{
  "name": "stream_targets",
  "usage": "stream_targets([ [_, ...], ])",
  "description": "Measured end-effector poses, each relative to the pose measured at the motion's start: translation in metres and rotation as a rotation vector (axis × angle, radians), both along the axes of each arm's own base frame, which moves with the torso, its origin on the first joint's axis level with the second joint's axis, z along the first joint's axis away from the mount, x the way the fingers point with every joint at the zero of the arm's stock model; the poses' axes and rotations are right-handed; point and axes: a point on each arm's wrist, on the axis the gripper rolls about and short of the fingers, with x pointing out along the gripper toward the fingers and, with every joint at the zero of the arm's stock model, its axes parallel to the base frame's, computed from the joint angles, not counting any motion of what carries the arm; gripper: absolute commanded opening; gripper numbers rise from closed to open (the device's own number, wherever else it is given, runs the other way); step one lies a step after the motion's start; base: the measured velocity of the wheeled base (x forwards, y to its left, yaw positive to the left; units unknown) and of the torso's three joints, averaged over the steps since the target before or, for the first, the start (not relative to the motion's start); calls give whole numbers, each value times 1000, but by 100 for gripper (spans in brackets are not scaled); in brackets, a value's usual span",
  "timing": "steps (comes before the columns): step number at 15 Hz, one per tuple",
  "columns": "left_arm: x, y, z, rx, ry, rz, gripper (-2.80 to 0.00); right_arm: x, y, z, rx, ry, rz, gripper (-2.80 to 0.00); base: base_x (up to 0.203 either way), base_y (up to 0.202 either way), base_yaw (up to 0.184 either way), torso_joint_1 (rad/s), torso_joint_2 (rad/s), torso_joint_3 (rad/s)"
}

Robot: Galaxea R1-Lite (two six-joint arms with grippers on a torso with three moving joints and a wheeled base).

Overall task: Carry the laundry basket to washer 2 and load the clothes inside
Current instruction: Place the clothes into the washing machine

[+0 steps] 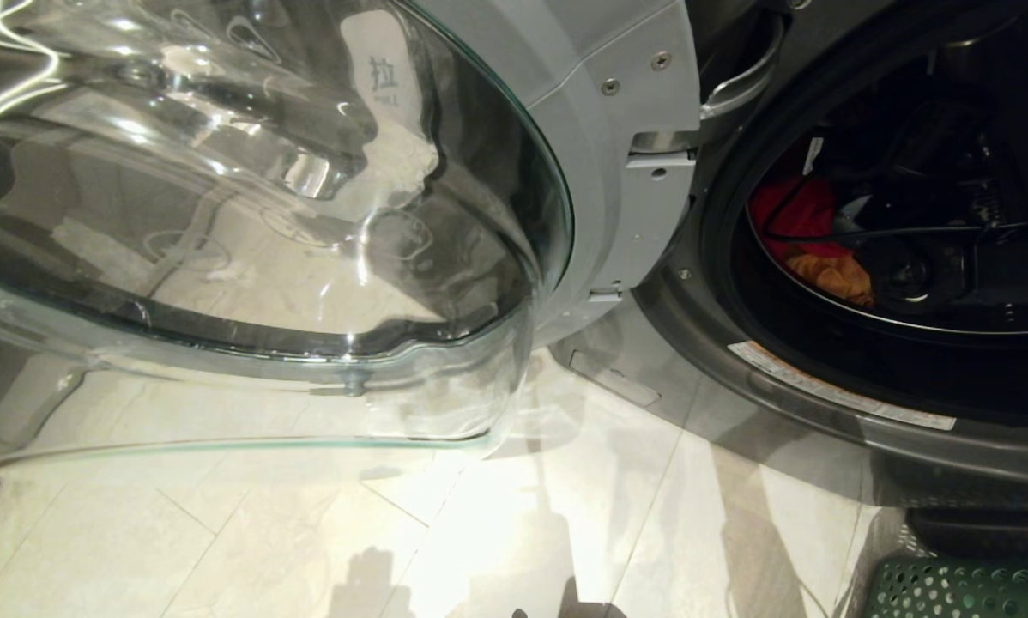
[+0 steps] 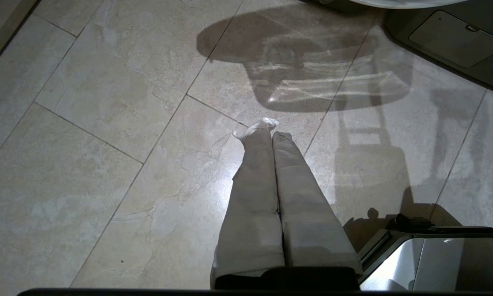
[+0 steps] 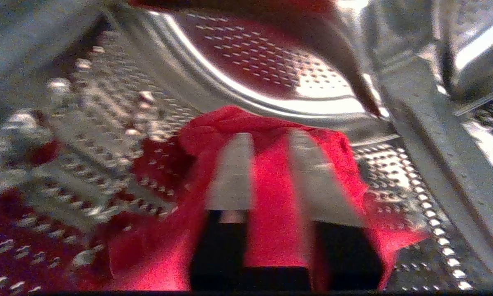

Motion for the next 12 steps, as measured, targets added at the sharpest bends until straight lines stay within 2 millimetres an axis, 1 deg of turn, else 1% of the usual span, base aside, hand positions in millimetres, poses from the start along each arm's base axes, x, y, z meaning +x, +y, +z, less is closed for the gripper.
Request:
stream_targets([
  [4, 0, 0, 0, 0, 0, 0, -280, 6, 0, -7, -9, 29, -27, 0, 0, 0, 0, 0, 0, 0],
  [7, 0, 0, 0, 0, 0, 0, -280, 2, 0, -13, -6, 53, -18, 0, 0, 0, 0, 0, 0, 0],
  [8, 0, 0, 0, 0, 0, 0, -280, -4, 0, -14, 1, 64, -6, 0, 0, 0, 0, 0, 0, 0],
  [10, 0, 0, 0, 0, 0, 0, -280, -24, 1, -17, 28, 99, 49, 0, 0, 0, 0, 0, 0, 0],
  [12, 0, 0, 0, 0, 0, 0, -280, -59, 3, -16, 68, 158, 119, 0, 0, 0, 0, 0, 0, 0],
])
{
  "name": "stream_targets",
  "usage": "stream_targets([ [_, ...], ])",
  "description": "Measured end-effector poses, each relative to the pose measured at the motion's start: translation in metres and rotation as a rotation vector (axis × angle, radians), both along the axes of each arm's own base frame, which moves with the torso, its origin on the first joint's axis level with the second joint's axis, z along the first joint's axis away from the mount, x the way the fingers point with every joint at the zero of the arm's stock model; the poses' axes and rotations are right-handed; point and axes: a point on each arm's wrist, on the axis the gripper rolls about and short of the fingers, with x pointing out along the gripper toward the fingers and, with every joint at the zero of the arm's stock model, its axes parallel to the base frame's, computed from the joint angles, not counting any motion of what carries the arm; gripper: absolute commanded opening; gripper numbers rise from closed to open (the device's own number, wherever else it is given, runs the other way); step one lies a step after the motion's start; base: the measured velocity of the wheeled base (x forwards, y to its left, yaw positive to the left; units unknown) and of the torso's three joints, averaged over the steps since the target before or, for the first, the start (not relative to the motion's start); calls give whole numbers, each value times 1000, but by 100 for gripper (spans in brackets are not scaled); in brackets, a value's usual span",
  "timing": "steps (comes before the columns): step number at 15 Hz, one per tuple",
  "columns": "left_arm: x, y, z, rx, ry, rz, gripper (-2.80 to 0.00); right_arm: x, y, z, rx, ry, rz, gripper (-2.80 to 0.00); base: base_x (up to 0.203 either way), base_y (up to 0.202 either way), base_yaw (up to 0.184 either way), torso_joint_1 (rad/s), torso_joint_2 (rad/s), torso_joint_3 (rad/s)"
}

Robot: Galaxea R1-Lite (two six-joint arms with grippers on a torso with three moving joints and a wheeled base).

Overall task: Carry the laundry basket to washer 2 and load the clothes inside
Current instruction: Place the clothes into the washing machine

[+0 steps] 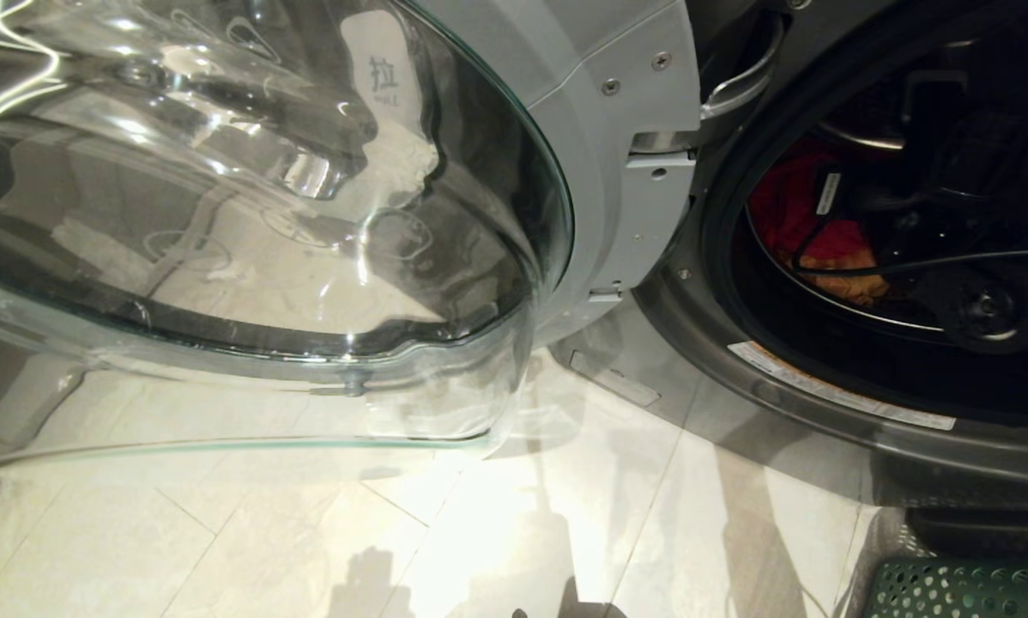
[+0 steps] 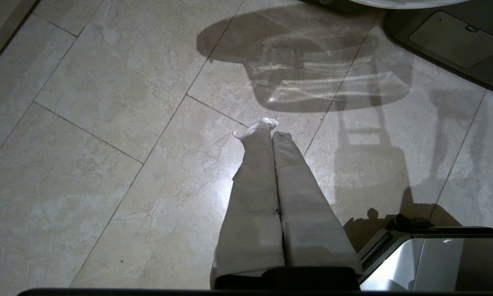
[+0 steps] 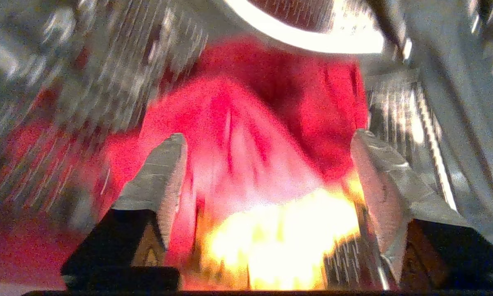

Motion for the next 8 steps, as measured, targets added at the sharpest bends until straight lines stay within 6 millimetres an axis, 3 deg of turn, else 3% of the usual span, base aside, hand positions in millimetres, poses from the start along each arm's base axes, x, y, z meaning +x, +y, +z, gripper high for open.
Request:
stream_targets([
  [4, 0, 0, 0, 0, 0, 0, -280, -82, -3, -21, 57, 187, 74, 0, 0, 0, 0, 0, 0, 0],
  [8, 0, 0, 0, 0, 0, 0, -280, -140, -3, -26, 65, 251, 161, 0, 0, 0, 0, 0, 0, 0],
])
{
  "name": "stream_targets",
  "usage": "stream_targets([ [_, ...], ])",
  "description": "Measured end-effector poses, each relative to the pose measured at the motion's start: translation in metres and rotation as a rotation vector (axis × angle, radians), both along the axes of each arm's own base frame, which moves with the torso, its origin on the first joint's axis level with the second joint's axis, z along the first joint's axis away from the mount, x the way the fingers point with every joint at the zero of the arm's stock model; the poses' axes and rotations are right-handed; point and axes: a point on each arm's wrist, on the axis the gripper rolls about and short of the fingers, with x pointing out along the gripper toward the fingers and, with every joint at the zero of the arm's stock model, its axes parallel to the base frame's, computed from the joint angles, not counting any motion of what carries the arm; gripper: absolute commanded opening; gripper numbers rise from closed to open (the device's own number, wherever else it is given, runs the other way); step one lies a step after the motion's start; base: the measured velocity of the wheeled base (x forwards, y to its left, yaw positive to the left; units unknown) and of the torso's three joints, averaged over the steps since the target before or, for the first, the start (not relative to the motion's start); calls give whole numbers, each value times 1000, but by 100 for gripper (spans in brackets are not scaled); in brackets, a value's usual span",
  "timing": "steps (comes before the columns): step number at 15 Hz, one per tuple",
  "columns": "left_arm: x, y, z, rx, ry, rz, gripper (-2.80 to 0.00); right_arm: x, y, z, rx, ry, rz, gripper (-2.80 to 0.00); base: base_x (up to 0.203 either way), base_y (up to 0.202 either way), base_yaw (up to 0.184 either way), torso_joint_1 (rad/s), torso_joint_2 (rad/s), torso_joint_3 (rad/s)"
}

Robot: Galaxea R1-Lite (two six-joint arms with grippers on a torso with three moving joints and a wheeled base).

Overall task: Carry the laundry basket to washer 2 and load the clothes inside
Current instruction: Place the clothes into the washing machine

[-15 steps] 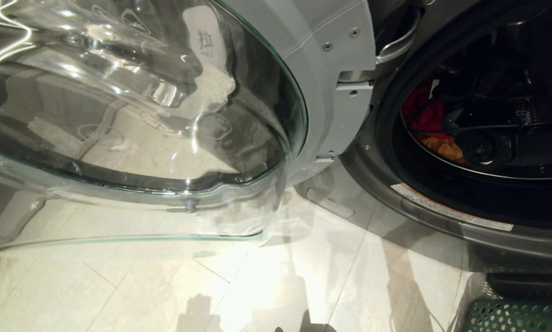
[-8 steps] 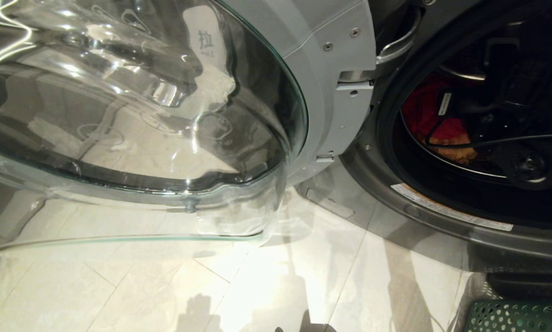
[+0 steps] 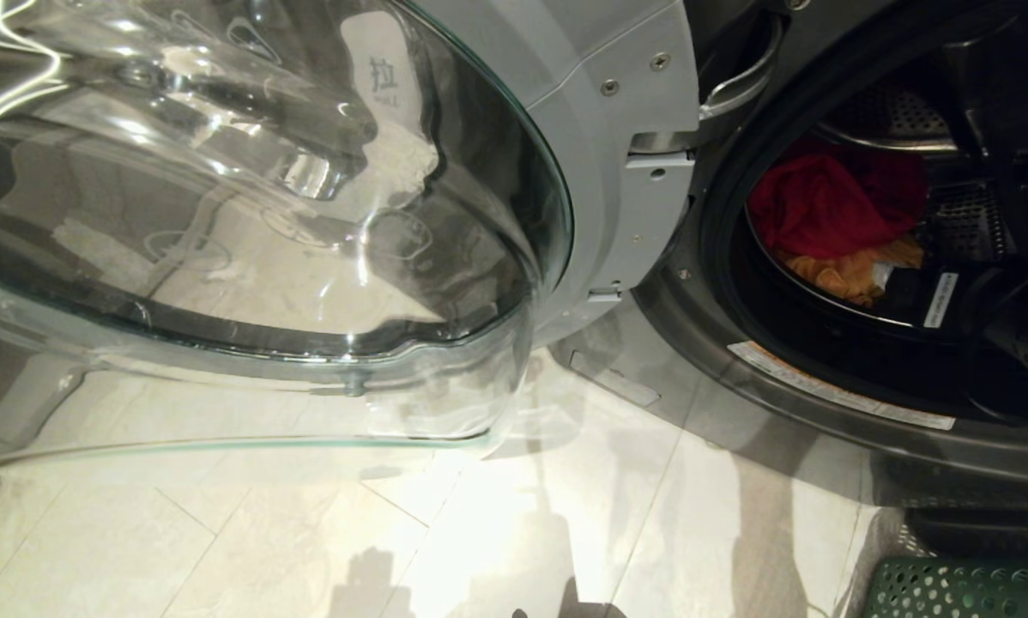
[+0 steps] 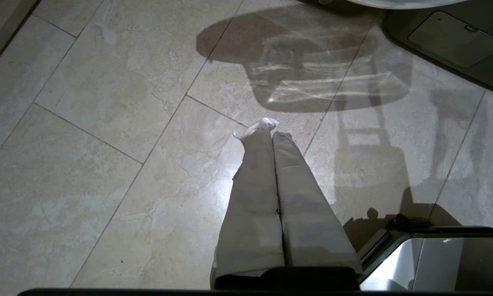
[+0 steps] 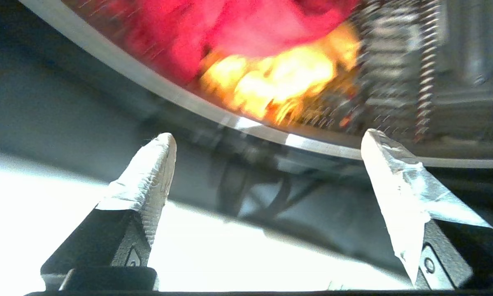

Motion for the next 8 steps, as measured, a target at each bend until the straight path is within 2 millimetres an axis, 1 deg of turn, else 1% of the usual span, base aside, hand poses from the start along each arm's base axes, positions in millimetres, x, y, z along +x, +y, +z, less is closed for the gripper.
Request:
stream_targets([
  [1, 0, 0, 0, 0, 0, 1, -280, -12, 2, 1, 0, 19, 42, 0, 0, 0, 0, 0, 0, 0],
  [3, 0, 0, 0, 0, 0, 1, -280, -28, 5, 1, 21, 47, 99, 0, 0, 0, 0, 0, 0, 0],
  [5, 0, 0, 0, 0, 0, 1, -280, -36, 10, 3, 53, 45, 136, 0, 0, 0, 0, 0, 0, 0],
  [8, 0, 0, 0, 0, 0, 0, -280, -45, 22, 2, 50, 65, 213, 0, 0, 0, 0, 0, 0, 0],
])
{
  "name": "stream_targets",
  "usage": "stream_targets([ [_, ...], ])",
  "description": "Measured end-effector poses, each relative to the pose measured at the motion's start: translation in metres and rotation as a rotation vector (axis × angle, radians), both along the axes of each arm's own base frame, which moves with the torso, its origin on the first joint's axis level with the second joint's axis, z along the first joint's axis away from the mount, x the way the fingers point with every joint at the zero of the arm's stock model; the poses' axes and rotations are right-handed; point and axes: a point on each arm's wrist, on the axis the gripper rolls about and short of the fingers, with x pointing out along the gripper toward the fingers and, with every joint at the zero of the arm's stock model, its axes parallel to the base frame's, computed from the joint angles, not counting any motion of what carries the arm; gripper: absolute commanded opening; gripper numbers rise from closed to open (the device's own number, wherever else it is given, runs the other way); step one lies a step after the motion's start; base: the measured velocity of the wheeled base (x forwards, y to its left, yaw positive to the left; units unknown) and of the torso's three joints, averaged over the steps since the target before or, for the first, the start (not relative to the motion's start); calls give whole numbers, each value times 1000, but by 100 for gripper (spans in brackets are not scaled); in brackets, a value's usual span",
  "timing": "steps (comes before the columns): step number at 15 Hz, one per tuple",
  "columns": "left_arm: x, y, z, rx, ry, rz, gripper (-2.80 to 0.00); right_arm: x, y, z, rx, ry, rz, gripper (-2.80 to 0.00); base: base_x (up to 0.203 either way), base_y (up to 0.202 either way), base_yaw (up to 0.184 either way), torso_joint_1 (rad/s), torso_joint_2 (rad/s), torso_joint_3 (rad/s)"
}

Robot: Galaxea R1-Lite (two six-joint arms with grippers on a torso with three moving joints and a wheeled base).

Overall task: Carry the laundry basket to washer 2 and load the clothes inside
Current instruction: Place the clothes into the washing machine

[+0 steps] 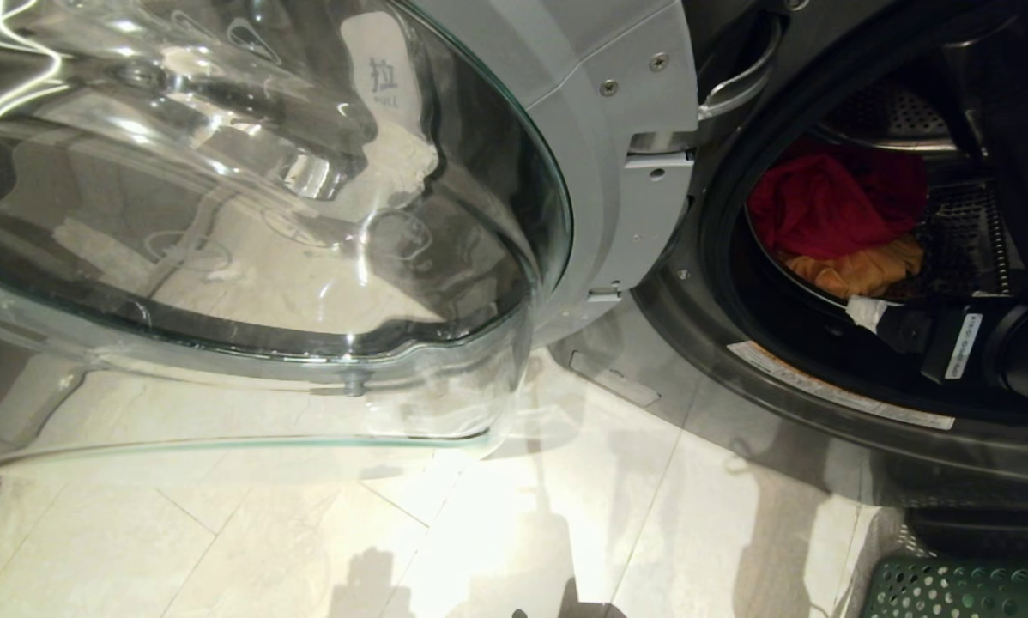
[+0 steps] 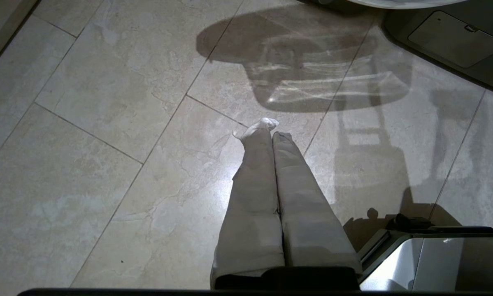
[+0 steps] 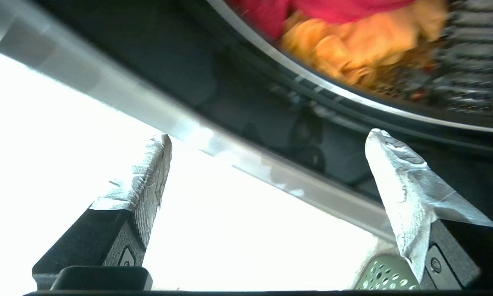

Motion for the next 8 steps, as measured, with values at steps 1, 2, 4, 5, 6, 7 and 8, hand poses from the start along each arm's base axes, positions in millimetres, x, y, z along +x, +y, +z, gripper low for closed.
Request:
stream_targets([
  [1, 0, 0, 0, 0, 0, 0, -280, -2, 2, 0, -3, 7, 16, 0, 0, 0, 0, 0, 0, 0],
  [2, 0, 0, 0, 0, 0, 0, -280, -5, 2, 0, -5, 12, 25, 0, 0, 0, 0, 0, 0, 0],
  [4, 0, 0, 0, 0, 0, 0, -280, -11, 1, -4, -14, 44, 58, 0, 0, 0, 0, 0, 0, 0],
  [5, 0, 0, 0, 0, 0, 0, -280, -13, 1, -7, -19, 63, 77, 0, 0, 0, 0, 0, 0, 0],
  [6, 0, 0, 0, 0, 0, 0, -280, -15, 0, -10, -22, 72, 83, 0, 0, 0, 0, 0, 0, 0],
  [7, 0, 0, 0, 0, 0, 0, -280, -16, 0, -13, -23, 81, 89, 0, 0, 0, 0, 0, 0, 0],
  [8, 0, 0, 0, 0, 0, 0, -280, -17, 0, -17, -26, 93, 102, 0, 0, 0, 0, 0, 0, 0],
])
